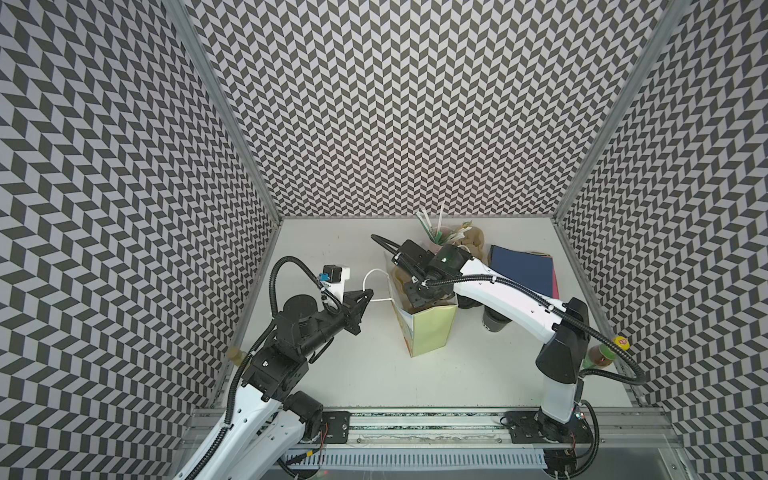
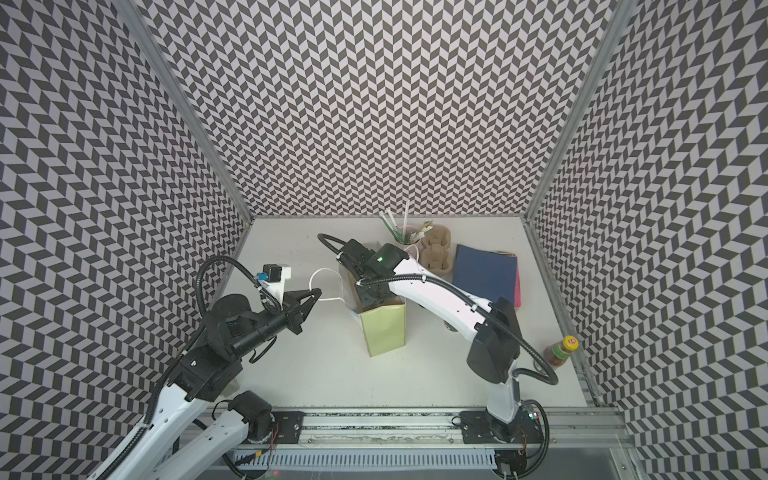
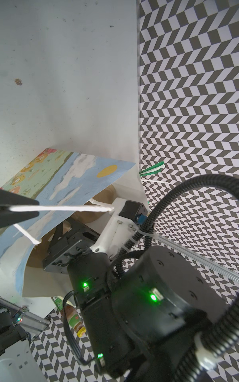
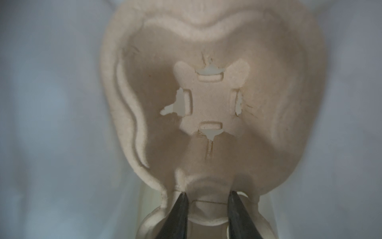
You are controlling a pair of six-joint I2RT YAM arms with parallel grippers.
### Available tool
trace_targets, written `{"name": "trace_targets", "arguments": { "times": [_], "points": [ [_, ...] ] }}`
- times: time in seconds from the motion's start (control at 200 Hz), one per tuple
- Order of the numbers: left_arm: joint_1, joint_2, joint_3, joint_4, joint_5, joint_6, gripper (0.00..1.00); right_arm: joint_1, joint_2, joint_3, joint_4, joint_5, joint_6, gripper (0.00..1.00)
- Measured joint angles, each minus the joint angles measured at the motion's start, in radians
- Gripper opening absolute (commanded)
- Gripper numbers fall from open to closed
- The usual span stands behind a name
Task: Pack the takeout coffee
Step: 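Lower the carrier down into the gift bag with the right gripper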
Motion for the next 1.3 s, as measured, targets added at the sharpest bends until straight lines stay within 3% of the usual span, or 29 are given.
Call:
{"name": "trace_targets", "arguments": {
  "times": [0.551,1.297],
  "points": [
    [-0.006,0.001,0.0,-0.001,0.0,0.002,0.0,-0.002,0.035,-0.035,0.023,-0.03,0.008,0.31],
    [-0.012,0.001,0.0,-0.003,0.0,0.006,0.0,-0.005,0.018,-0.269,0.205,-0.076,0.042,0.31]
  ]
}}
